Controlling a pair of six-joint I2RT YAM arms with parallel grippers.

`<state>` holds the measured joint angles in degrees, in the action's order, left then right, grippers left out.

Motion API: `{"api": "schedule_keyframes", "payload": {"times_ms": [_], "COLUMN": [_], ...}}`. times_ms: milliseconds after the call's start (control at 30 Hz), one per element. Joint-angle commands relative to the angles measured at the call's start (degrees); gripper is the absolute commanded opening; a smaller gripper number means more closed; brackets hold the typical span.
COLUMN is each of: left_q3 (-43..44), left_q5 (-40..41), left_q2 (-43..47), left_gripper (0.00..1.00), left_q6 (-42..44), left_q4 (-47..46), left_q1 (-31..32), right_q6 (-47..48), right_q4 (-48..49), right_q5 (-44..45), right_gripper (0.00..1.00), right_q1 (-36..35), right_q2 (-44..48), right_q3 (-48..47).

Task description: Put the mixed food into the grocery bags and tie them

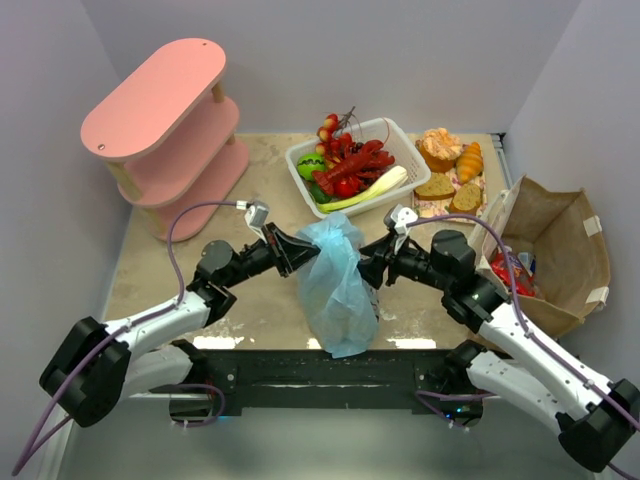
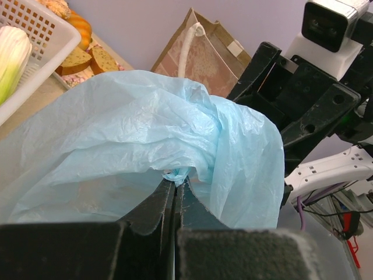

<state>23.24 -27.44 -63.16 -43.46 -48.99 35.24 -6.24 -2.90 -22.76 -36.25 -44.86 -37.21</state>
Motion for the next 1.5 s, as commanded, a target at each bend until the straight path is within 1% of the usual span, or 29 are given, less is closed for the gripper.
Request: {"api": "schedule_keyframes", "payload": {"times_ms": [0, 67, 100, 167, 200, 233, 267, 300, 333, 400, 467, 533, 567, 700, 900, 1067, 1167, 1300, 1333, 1400, 1467], "left_q3": [-1.4, -1.4, -1.4, -1.2, -1.2, -1.1, -0.8, -0.7, -0.6, 0.0, 0.3, 0.1, 0.0, -0.4, 0.7, 4.1, 3.8, -1.1, -4.1, -8.1, -9.5], "left_q5": [-1.9, -1.8, -1.8, -1.4, -0.9, 0.8, 1.7, 2.7, 4.5, 5.6, 6.3, 7.8, 8.5, 11.1, 12.8, 12.4, 14.3, 20.0, 20.7, 21.7, 22.1], "left_q2": [-1.2, -1.2, -1.1, -0.4, 0.2, 1.7, 2.9, 5.1, 6.4, 9.0, 10.0, 11.1, 11.4, 13.8, 14.7, 13.1, 13.1, 15.9, 16.7, 19.5, 22.0], "left_gripper": [0.0, 0.0, 0.0, 0.0, 0.0, 0.0, 0.0, 0.0, 0.0, 0.0, 0.0, 0.0, 0.0, 0.0, 0.0, 0.0, 0.0, 0.0, 0.0, 0.0, 0.0], "left_q6": [-2.5, -2.6, -2.6, -2.2, -1.3, -0.6, 0.2, 2.1, 3.0, 5.0, 5.7, 6.1, 6.3, 6.9, 8.2, 11.1, 12.0, 9.5, 8.7, 6.6, 5.9], "left_q4": [-6.7, -6.8, -6.8, -6.2, -4.5, -3.3, -1.9, 1.6, 3.4, 7.9, 9.9, 12.8, 14.5, 15.8, 16.9, 17.3, 17.9, 18.3, 18.2, 18.1, 20.1], "left_q1": [-0.4, -0.4, -0.4, -0.4, -0.4, -0.4, -0.5, -0.6, -0.6, -0.9, -1.1, -1.4, -1.6, -2.5, -3.3, -3.6, -4.1, -5.7, -6.3, -6.9, -7.5], "right_q6": [-0.6, -0.4, -0.4, -0.5, -0.6, -0.6, -0.4, -0.4, -0.4, -0.5, -0.1, 0.6, 0.5, 0.4, 1.0, 1.9, 2.8, -0.1, -2.1, -3.6, -4.0], "right_q4": [7.2, 6.5, 6.3, 5.2, 4.3, 3.1, -0.6, -2.4, -4.0, -9.2, -12.8, -14.9, -15.4, -15.6, -9.5, 0.2, 5.2, 8.2, 9.0, 9.6, 10.7], "right_q5": [-1.3, -1.3, -1.3, 0.2, 1.3, 4.3, 6.0, 8.1, 13.7, 19.2, 26.2, 30.1, 33.8, 40.9, 52.0, 54.4, 59.4, 60.3, 59.5, 58.4, 58.7], "right_gripper": [0.5, 0.39, 0.3, 0.2, 0.06, 0.0, 0.0, 0.0, 0.0, 0.0, 0.0, 0.0, 0.0, 0.0, 0.0, 0.0, 0.0, 0.0, 0.0, 0.0, 0.0], "right_q1": [0.1, 0.0, 0.0, 0.0, 0.0, 0.0, 0.0, 0.0, -0.1, 0.0, 0.0, 0.0, 0.0, 0.0, 0.0, 0.1, 0.7, 4.8, 7.3, 9.6, 11.5], "right_q2": [-1.8, -3.2, -3.3, -2.9, -2.4, -2.2, -1.4, -0.8, -0.5, -0.2, -0.9, -1.9, -2.9, -5.4, -9.3, -12.8, -17.5, -24.2, -25.2, -27.6, -28.6], "right_q3": [0.7, 0.3, 0.0, -0.3, -1.1, -1.9, -2.8, -4.6, -5.5, -8.5, -10.1, -11.5, -12.0, -12.5, -13.3, -15.3, -15.3, -13.9, -13.2, -11.3, -9.8]}}
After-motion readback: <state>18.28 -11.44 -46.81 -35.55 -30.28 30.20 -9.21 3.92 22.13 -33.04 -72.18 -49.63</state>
